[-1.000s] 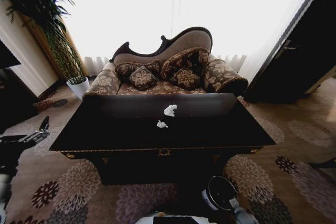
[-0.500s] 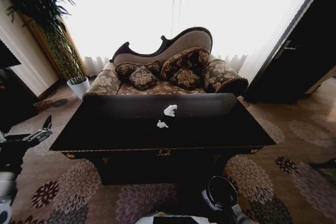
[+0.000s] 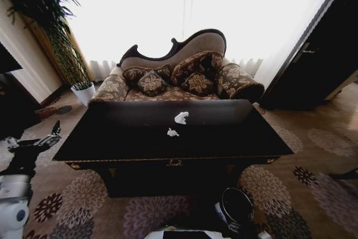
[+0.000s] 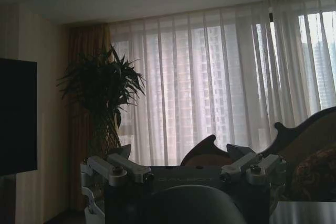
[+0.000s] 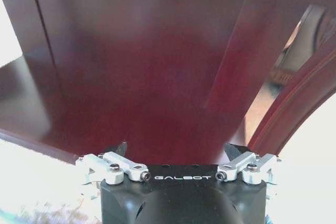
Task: Move to the front of the table and place the trash on the table into the trash bin.
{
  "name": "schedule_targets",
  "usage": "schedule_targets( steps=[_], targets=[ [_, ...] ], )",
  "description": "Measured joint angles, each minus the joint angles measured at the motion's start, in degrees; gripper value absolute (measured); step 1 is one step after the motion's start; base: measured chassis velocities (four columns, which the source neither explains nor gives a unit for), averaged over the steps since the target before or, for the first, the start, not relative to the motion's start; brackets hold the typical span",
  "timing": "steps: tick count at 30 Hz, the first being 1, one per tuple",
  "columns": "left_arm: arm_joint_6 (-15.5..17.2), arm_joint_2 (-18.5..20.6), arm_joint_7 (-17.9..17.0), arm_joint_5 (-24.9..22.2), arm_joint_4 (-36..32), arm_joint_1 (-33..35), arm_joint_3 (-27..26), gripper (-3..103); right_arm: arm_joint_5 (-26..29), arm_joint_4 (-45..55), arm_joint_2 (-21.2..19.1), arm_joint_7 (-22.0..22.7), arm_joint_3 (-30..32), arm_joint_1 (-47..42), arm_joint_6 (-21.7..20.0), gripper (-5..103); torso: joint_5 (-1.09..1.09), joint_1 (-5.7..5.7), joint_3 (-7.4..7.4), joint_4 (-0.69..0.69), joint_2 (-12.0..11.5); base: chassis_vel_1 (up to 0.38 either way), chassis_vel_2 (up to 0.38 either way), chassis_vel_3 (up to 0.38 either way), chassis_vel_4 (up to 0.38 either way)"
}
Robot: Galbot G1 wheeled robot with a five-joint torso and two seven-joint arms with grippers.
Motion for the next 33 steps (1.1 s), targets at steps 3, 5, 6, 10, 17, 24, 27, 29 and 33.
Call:
schedule_targets(
  steps=[3, 5, 6, 10, 17, 24, 27, 29, 33],
  targets=[
    [0.0, 0.2, 0.0, 0.5, 1.3, -1.1, 1.1, 100, 1.7, 6.1, 1.0, -1.9, 5.1, -3.7, 0.8, 100, 0.02, 0.0, 0.0, 0.0, 0.0, 0.0, 0.0, 0.0, 0.0],
    [0.0, 0.4, 0.0, 0.6, 1.8, -1.4, 1.4, 100, 2.3, 8.4, 1.5, -1.9, 6.2, -4.6, 0.9, 100, 0.03, 0.0, 0.0, 0.0, 0.0, 0.0, 0.0, 0.0, 0.0],
    [0.0, 0.6, 0.0, 0.6, 2.2, -1.7, 1.5, 100, 3.0, 10.5, 2.1, -2.0, 7.1, -5.3, 0.9, 100, 0.03, 0.0, 0.0, 0.0, 0.0, 0.0, 0.0, 0.0, 0.0],
    [0.0, 1.3, 0.0, 0.6, 3.1, -2.2, 1.8, 100, 5.4, 18.0, 3.3, -2.0, 10.0, -7.0, 0.2, 100, 0.02, 0.0, 0.0, 0.0, 0.0, 0.0, 0.0, 0.0, 0.0],
    [0.0, 2.2, -0.1, -0.1, 4.4, -2.8, 1.4, 100, 9.6, 25.0, 2.0, -4.7, 17.3, -10.1, 0.9, 100, 0.02, 0.0, 0.0, 0.0, 0.0, 0.0, 0.0, 0.0, 0.0],
    [0.0, 2.7, -0.1, -0.3, 5.1, -3.1, 1.1, 100, 14.0, 26.3, 0.2, -8.0, 21.0, -10.2, 2.3, 100, 0.03, 0.0, 0.0, -0.01, 0.0, 0.0, 0.0, 0.0, 0.0],
    [0.0, 2.7, -0.2, -0.3, 5.1, -3.0, 1.1, 100, 18.6, 28.3, -0.8, -6.5, 21.0, -8.9, 1.8, 100, 0.03, 0.0, 0.0, -0.01, 0.0, 0.0, 0.0, 0.0, 0.0],
    [0.0, 2.6, -0.3, -0.3, 4.7, -2.7, 1.2, 100, 23.0, 30.5, -2.0, -3.0, 19.7, -6.9, 0.3, 100, 0.03, 0.0, 0.0, -0.01, 0.0, 0.0, 0.0, 0.0, 0.0],
    [0.3, 2.5, -0.7, -0.4, 3.3, -1.9, 1.1, 100, 29.4, 35.1, -4.3, 5.0, 15.5, -1.7, -4.5, 100, 0.0, 0.0, 0.01, 0.0, 0.0, 0.0, 0.0, 0.0, 0.0]
  ],
)
